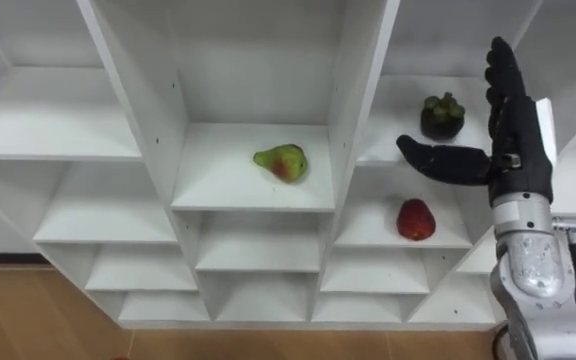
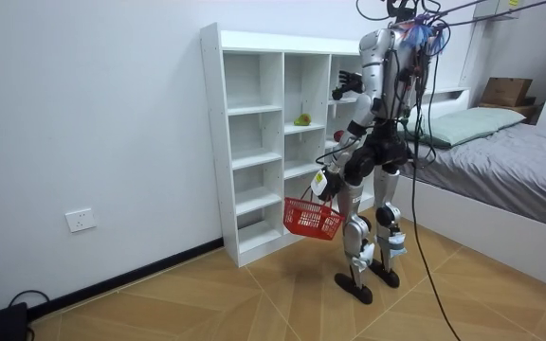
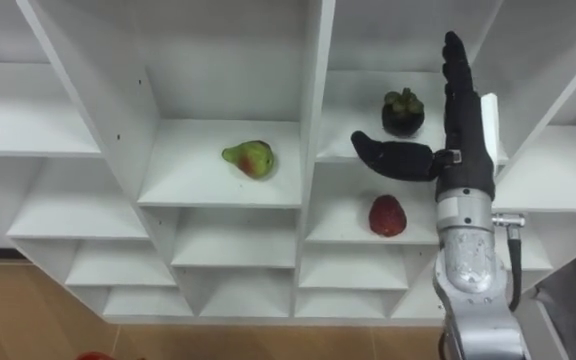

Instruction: Collect fruits from the closet

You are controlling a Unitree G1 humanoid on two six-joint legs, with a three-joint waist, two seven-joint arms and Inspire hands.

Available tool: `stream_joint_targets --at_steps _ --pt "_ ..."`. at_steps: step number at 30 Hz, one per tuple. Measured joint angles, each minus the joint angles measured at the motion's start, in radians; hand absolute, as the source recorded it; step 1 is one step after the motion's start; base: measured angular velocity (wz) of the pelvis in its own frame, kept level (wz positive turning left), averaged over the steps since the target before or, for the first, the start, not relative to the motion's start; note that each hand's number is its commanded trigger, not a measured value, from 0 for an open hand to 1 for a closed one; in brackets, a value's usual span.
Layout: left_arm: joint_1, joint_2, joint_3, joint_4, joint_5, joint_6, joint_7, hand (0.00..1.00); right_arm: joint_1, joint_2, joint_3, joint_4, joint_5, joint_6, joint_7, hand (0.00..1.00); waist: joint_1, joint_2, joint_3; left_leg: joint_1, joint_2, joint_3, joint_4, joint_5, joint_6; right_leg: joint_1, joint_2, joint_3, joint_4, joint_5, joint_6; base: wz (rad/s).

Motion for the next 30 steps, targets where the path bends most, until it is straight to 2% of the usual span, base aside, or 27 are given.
stream_joint_targets --at_steps 8,14,20,24,30 --pt "-0.005 -0.001 0.002 -0.004 0.001 0.03 -0.012 1.0 -0.057 -0.005 0.003 0.091 0.013 0.024 0.004 0.0 0.004 -0.003 0.0009 -0.001 0.0 -0.001 0.001 0.0 0.0 -0.001 -0.001 -0.002 0.001 0.0 0.0 0.0" --pt "-0.016 -0.001 0.003 -0.029 0.06 0.057 -0.04 1.0 -0.085 -0.019 0.002 0.119 0.017 0.063 0.034 0.0 0.005 -0.004 -0.0004 -0.003 -0.001 -0.012 0.005 0.0 0.0 -0.001 -0.004 -0.016 0.001 0.0 0.0 0.04" --pt "-0.018 0.0 0.003 -0.039 0.065 0.063 -0.049 1.0 -0.087 -0.021 0.002 0.136 0.017 0.065 0.037 0.0 0.025 -0.007 -0.0026 -0.001 -0.001 -0.012 0.005 0.0 0.0 0.002 -0.004 -0.016 0.001 0.0 0.0 0.0" --pt "-0.017 0.0 0.003 -0.045 0.065 0.064 -0.05 1.0 -0.107 -0.026 0.002 0.209 0.016 0.066 0.034 0.0 0.028 -0.008 -0.0031 -0.002 -0.001 -0.015 0.006 0.0 0.001 0.007 -0.005 -0.017 0.0 0.0 0.0 0.01" --pt "-0.013 0.0 0.003 -0.045 0.065 0.064 -0.05 1.0 -0.108 -0.045 0.002 0.213 0.016 0.067 0.034 0.0 0.03 -0.009 -0.0024 -0.002 -0.001 -0.023 0.006 0.001 0.001 0.011 -0.005 -0.026 0.0 0.0 0.0 0.03"
